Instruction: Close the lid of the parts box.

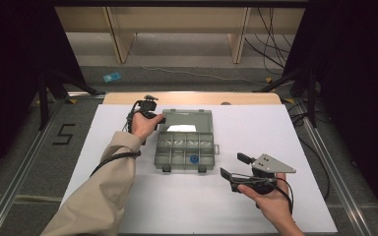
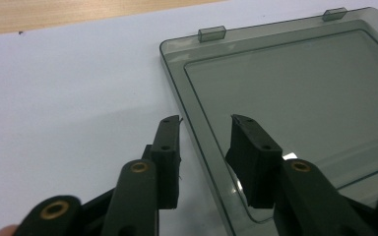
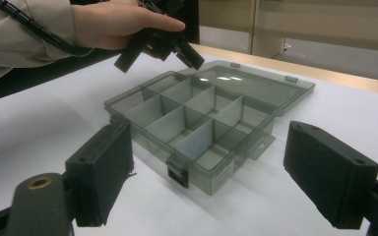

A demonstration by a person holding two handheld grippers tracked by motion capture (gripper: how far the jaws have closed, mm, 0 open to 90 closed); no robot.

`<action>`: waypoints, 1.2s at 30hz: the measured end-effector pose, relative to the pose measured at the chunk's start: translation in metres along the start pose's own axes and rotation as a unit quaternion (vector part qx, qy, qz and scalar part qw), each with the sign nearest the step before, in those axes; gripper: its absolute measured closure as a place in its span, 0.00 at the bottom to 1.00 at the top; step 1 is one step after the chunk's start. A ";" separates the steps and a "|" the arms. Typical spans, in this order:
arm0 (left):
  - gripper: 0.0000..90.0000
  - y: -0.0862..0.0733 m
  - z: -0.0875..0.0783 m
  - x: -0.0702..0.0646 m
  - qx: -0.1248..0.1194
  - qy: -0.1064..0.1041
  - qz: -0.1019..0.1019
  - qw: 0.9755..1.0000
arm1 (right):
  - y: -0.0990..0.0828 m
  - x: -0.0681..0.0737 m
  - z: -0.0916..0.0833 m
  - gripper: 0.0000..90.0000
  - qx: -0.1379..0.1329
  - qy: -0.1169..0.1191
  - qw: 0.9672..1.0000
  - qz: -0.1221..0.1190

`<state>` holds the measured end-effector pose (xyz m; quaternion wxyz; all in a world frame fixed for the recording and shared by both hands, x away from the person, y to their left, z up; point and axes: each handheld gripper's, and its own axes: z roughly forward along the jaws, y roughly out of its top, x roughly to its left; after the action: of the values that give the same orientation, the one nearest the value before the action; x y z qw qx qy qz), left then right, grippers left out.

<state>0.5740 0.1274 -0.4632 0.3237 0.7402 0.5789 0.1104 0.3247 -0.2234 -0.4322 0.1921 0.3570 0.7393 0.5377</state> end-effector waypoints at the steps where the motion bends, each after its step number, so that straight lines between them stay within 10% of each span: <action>1: 0.73 0.000 0.000 -0.001 0.003 0.001 -0.001 1.000 | 0.000 0.000 0.000 0.22 -0.002 -0.001 1.000 0.000; 36: 0.98 0.000 -0.002 -0.007 -0.012 0.039 -0.053 0.998 | -0.001 0.000 0.003 0.22 -0.010 0.002 1.000 -0.002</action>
<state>0.5707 0.1216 -0.4601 0.3153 0.6997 0.6280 0.1291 0.3267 -0.2214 -0.4341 0.1948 0.3526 0.7350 0.5454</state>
